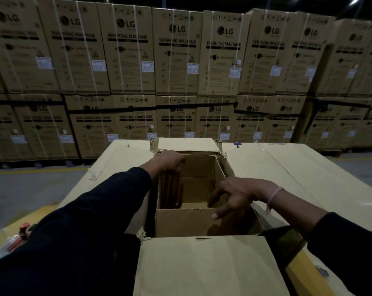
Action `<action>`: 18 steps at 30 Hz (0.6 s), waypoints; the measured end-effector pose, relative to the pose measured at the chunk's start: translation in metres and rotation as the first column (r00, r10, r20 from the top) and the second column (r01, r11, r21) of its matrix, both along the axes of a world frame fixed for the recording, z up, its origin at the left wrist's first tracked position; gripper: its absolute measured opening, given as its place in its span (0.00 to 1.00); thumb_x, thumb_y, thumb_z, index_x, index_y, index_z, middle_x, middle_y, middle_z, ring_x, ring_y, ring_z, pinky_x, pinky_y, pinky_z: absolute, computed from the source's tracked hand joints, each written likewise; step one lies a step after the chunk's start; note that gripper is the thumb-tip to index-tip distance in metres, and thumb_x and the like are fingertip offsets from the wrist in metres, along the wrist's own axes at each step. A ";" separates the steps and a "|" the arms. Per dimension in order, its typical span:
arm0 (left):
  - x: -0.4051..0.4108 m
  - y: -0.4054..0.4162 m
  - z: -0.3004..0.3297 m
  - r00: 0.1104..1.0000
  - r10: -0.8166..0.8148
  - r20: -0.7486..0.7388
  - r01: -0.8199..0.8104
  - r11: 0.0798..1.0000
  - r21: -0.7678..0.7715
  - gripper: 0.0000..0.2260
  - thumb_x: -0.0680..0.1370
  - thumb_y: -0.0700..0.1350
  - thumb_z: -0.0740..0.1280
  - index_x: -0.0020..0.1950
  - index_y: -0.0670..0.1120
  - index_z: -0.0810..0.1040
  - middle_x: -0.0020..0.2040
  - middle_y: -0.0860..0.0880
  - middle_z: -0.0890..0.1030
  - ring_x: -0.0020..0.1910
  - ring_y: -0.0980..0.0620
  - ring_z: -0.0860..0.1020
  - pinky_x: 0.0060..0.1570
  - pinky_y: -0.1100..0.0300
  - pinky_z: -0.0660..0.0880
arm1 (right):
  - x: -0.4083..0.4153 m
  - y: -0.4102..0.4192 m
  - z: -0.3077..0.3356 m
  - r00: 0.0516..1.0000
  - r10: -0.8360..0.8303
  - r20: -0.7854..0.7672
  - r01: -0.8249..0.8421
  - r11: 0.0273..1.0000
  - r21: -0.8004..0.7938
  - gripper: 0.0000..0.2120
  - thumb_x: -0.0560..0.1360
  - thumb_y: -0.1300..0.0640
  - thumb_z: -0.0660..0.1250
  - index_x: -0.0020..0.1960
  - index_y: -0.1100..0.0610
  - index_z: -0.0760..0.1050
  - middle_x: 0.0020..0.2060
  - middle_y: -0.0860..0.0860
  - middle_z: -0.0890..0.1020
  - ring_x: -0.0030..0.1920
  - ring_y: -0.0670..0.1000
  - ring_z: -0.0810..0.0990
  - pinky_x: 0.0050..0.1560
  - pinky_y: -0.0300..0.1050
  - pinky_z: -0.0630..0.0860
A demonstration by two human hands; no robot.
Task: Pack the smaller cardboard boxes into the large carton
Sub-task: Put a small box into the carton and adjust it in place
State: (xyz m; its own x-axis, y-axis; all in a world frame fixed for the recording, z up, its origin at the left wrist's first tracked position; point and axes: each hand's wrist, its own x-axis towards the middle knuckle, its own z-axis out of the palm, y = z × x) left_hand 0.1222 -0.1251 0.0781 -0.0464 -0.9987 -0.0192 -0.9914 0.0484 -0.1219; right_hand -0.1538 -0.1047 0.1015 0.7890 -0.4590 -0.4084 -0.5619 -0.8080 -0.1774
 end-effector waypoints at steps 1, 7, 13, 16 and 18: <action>0.000 0.001 0.001 1.000 -0.003 0.009 0.003 1.000 -0.003 0.21 0.81 0.47 0.69 0.73 0.48 0.73 0.64 0.46 0.80 0.62 0.47 0.78 0.63 0.50 0.76 | 0.000 0.000 0.000 1.000 -0.003 -0.001 0.003 1.000 0.002 0.29 0.74 0.30 0.71 0.70 0.42 0.78 0.66 0.45 0.78 0.65 0.49 0.76 0.57 0.42 0.73; -0.001 0.006 0.004 0.998 -0.008 -0.061 0.006 0.999 -0.033 0.17 0.81 0.45 0.68 0.70 0.47 0.75 0.61 0.47 0.81 0.59 0.49 0.79 0.59 0.54 0.77 | 0.000 -0.006 0.000 0.997 -0.055 0.059 0.056 0.998 -0.015 0.33 0.72 0.27 0.69 0.72 0.41 0.76 0.72 0.47 0.72 0.71 0.52 0.72 0.59 0.46 0.71; 0.000 0.020 0.004 0.995 -0.016 -0.101 0.004 0.994 -0.110 0.21 0.80 0.48 0.69 0.73 0.47 0.73 0.65 0.44 0.78 0.63 0.47 0.76 0.64 0.51 0.75 | 0.011 -0.015 0.003 0.964 -0.157 0.215 0.179 0.980 -0.087 0.43 0.72 0.22 0.63 0.81 0.43 0.64 0.80 0.50 0.62 0.79 0.58 0.63 0.76 0.60 0.67; 0.002 0.029 0.001 0.993 -0.014 -0.117 -0.004 0.989 -0.150 0.25 0.80 0.51 0.68 0.77 0.48 0.69 0.72 0.44 0.72 0.70 0.45 0.71 0.69 0.47 0.71 | 0.015 -0.023 0.001 0.941 -0.210 0.264 0.257 0.953 -0.160 0.44 0.74 0.22 0.60 0.83 0.42 0.58 0.83 0.52 0.56 0.81 0.60 0.57 0.79 0.62 0.61; 0.004 0.036 0.001 0.990 0.002 -0.142 -0.029 0.981 -0.192 0.28 0.81 0.54 0.68 0.80 0.49 0.66 0.78 0.44 0.67 0.76 0.43 0.65 0.74 0.46 0.67 | 0.016 -0.031 -0.002 0.928 -0.225 0.296 0.296 0.929 -0.221 0.44 0.76 0.23 0.58 0.84 0.43 0.56 0.84 0.54 0.54 0.82 0.61 0.53 0.80 0.63 0.57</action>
